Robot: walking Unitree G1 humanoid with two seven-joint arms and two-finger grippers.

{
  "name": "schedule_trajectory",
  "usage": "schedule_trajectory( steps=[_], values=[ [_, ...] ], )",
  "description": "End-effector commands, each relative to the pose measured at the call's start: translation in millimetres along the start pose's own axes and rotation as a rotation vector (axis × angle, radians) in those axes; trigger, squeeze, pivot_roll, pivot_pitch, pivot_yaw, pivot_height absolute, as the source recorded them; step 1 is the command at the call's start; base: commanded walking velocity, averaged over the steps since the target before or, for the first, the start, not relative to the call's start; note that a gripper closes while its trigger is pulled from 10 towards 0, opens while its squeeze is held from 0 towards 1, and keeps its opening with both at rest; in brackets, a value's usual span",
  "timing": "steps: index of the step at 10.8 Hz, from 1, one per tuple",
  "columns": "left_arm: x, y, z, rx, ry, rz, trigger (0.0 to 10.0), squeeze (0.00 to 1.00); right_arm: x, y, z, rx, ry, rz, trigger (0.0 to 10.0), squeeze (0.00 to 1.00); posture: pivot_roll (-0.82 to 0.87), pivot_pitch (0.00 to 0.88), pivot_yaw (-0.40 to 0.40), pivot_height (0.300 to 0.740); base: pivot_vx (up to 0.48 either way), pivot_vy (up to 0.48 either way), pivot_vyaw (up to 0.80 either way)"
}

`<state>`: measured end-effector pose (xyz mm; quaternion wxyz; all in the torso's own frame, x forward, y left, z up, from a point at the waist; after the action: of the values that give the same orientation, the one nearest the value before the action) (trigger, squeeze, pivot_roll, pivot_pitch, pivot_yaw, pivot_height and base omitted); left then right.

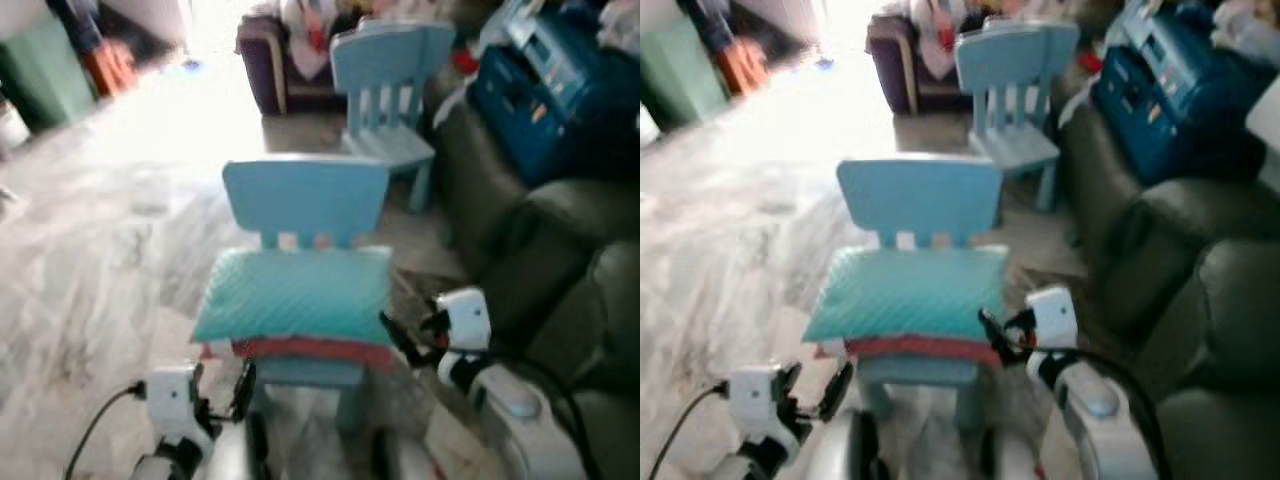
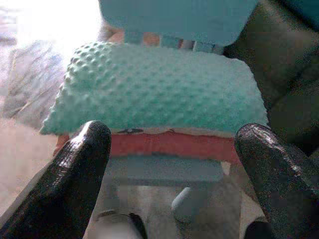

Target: Move the pillow to the sofa

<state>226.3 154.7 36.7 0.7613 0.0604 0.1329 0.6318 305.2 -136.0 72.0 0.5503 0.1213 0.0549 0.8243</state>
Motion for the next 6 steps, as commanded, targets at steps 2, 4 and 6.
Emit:
schedule_trajectory(
  steps=[2, 4, 6],
  values=[
    [4.4, -0.3, 6.0, -0.013, -0.027, 0.015, 10.0, 0.0, -1.0, 0.6, -0.4, 0.0, 0.0, -0.001, 10.0, 0.0, -0.14, 0.125, 0.016, 0.6, 0.0, 0.0, 0.0],
    [4.5, -0.1, 5.2, -0.01, -0.029, 0.015, 10.0, 0.0, 0.0, -0.3, -0.8, 0.0, 0.001, 0.005, 10.0, 0.0, -0.14, 0.123, 0.016, 0.57, 0.0, 0.0, 0.0],
    [5.6, 0.0, 5.2, -0.009, -0.035, 0.017, 10.0, 0.0, 1.3, -1.1, -1.5, 0.001, 0.004, 0.01, 10.0, 0.0, -0.14, 0.122, 0.016, 0.54, 0.0, 0.0, 0.0]
  ],
)
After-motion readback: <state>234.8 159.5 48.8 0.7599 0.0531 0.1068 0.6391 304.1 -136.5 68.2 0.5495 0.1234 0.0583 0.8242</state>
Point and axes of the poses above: a point about 5 cm out from each wrist's last joint towards the gripper, its own y axis pointing back from the gripper into the wrist, its own z axis along the axis of the wrist's last joint, x = y × z, the point moved 5 cm from there along -y, pointing out of the wrist towards the gripper, and after that the axes turned 6 degrees about -y, right-handed, at the moved point
